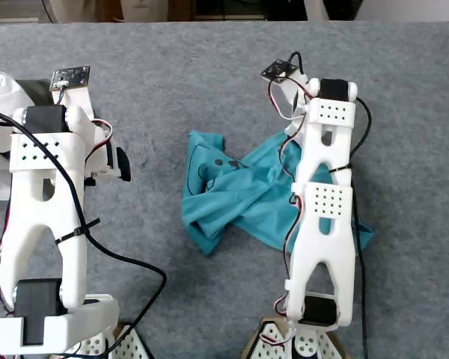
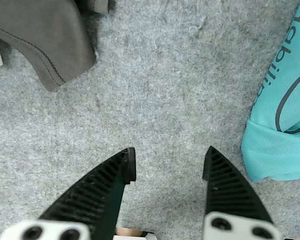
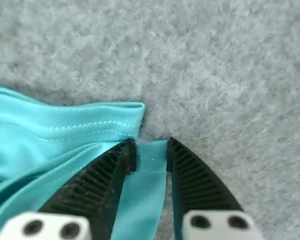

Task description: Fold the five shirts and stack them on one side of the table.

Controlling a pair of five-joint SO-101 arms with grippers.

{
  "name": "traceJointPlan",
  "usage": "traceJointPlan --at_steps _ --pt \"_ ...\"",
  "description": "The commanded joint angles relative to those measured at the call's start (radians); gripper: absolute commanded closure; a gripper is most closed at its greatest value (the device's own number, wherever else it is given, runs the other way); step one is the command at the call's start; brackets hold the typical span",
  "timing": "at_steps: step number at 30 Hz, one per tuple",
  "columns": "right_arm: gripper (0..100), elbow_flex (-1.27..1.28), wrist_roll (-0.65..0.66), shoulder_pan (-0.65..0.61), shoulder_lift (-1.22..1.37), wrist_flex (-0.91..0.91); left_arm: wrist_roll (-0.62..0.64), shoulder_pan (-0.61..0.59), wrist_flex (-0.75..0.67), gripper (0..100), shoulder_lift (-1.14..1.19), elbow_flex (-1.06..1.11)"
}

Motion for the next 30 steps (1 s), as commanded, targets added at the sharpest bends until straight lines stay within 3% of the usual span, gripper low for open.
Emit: traceJointPlan --at_steps 1,3,15,22,30 --pt "92.9 -0.022 0.006 0.001 -0.007 0.017 -0.005 0.0 0.006 78 -0.025 -0.005" --pt "99.8 -0.022 0.009 -0.001 -0.007 0.014 -0.005 0.0 0.006 78 -0.025 -0.005" --pt "99.7 -0.091 -0.049 0.002 -0.068 0.023 -0.005 0.0 0.003 78 -0.025 -0.011" --pt "99.7 -0.085 -0.224 0.033 -0.476 0.025 -0.005 0.054 0.005 78 -0.035 -0.032" --pt "99.7 -0.084 -0.27 0.093 -0.911 -0.006 0.003 0.278 0.0 78 -0.035 -0.071"
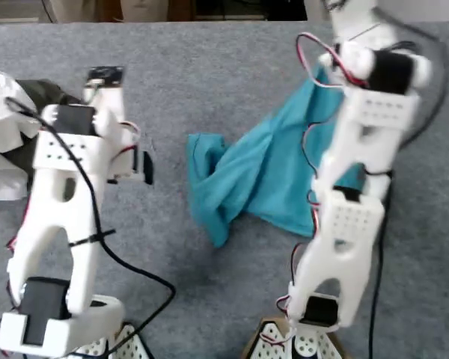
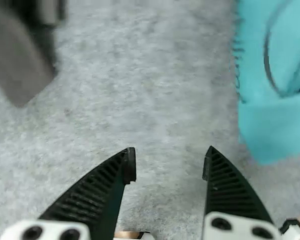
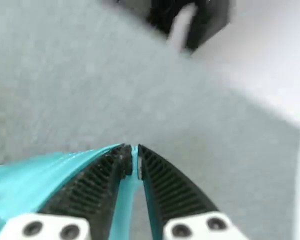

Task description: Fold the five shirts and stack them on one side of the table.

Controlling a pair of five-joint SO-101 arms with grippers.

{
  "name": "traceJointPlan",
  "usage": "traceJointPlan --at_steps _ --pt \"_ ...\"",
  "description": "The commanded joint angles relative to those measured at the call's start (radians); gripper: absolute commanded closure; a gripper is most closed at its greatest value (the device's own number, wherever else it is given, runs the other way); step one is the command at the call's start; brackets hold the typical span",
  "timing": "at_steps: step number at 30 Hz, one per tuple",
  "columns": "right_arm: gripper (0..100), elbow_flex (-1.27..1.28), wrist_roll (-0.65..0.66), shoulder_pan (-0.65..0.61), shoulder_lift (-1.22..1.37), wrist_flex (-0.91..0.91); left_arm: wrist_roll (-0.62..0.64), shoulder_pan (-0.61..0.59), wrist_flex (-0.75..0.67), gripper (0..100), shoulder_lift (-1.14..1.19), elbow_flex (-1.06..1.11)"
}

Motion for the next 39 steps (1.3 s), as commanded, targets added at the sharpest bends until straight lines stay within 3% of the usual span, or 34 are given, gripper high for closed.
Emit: traceJointPlan --at_steps 1,8,19,25,31,39 --pt "99.7 -0.039 -0.014 0.059 -0.216 -0.018 0.003 0.092 0.0 78 -0.033 -0.06" --pt "99.7 -0.039 -0.008 0.197 -0.384 -0.089 0.002 0.192 0.005 77 -0.027 -0.141" --pt "99.7 0.005 0.054 0.217 -0.372 -0.04 0.005 0.618 -0.026 78 -0.025 -0.137" --pt "99.7 0.07 0.064 0.255 -0.183 -0.017 0.124 0.697 -0.273 77 -0.025 0.012" --pt "99.7 0.061 0.058 0.34 0.104 -0.051 0.144 0.733 -0.528 77 -0.024 0.226" --pt "99.7 0.059 0.057 0.446 0.437 -0.117 0.15 0.766 -0.687 78 0.131 0.255"
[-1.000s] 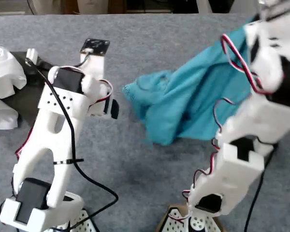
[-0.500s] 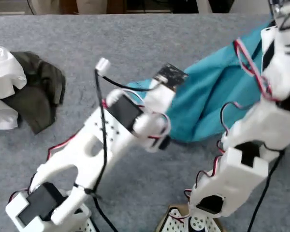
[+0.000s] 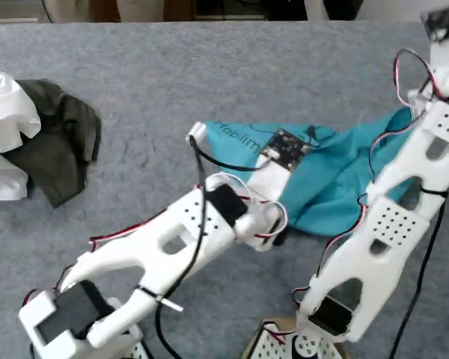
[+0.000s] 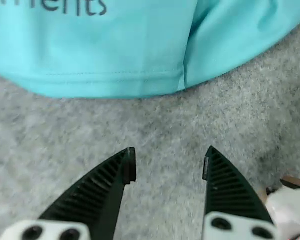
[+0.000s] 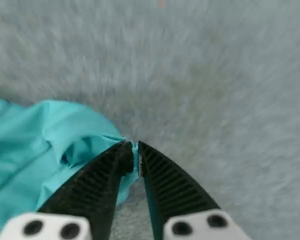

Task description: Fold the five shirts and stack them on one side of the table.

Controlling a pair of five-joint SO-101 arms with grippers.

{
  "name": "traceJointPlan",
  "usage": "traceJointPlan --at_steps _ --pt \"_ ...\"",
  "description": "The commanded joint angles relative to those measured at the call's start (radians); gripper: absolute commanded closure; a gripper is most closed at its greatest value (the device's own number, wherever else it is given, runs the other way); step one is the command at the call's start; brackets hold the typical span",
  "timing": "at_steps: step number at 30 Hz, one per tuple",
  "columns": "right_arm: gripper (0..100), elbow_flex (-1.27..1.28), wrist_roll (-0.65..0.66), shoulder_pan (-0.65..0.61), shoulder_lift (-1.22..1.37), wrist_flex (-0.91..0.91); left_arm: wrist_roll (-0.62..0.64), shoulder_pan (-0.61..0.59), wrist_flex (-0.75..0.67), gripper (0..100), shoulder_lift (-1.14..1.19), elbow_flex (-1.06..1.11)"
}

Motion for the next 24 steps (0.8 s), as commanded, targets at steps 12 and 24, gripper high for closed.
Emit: traceJointPlan --at_steps 12,24 --pt "99.7 -0.105 -0.218 0.042 0.32 -0.034 0.15 0.017 -0.046 78 0.437 -0.405" --pt "99.7 -0.101 -0.259 0.045 0.361 -0.054 0.143 -0.011 -0.037 98 0.613 -0.592"
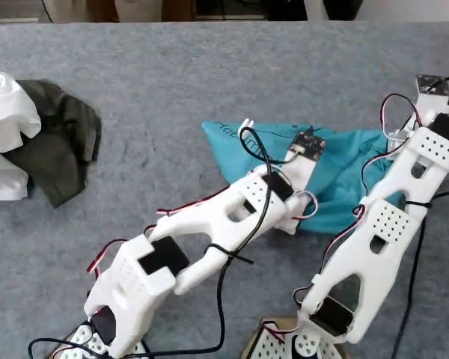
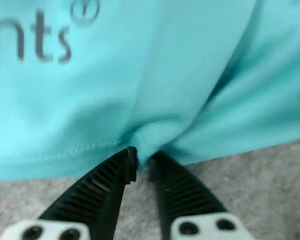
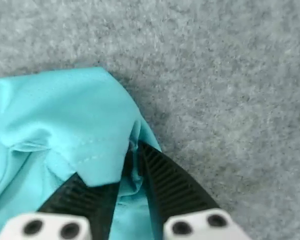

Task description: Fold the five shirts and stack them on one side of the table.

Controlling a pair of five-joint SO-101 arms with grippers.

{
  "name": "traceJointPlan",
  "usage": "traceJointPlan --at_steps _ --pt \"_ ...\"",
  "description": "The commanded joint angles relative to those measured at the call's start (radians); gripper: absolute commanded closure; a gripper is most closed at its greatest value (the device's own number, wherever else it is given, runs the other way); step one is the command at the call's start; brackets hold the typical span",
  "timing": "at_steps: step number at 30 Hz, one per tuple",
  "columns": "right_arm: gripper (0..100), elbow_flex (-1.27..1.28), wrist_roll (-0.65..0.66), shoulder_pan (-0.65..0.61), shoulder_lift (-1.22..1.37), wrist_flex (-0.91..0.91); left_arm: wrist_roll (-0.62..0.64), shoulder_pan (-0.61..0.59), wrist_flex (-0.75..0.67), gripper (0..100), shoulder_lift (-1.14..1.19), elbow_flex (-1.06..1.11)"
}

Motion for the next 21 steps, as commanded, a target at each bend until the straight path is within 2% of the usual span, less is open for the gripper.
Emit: traceJointPlan --at_steps 1,8,18,21 --pt "99.7 -0.036 -0.012 0.015 -0.012 -0.011 0.003 -0.015 0.023 98 -0.013 -0.091" --pt "99.7 -0.036 -0.012 0.015 -0.012 -0.011 0.003 -0.035 0.187 98 -0.01 -0.253" --pt "99.7 -0.038 -0.006 0.01 -0.016 -0.002 0.003 -0.172 0.35 98 -0.013 -0.419" --pt "99.7 -0.038 -0.011 0.007 -0.084 0.052 0.003 -0.227 0.42 98 -0.013 -0.506"
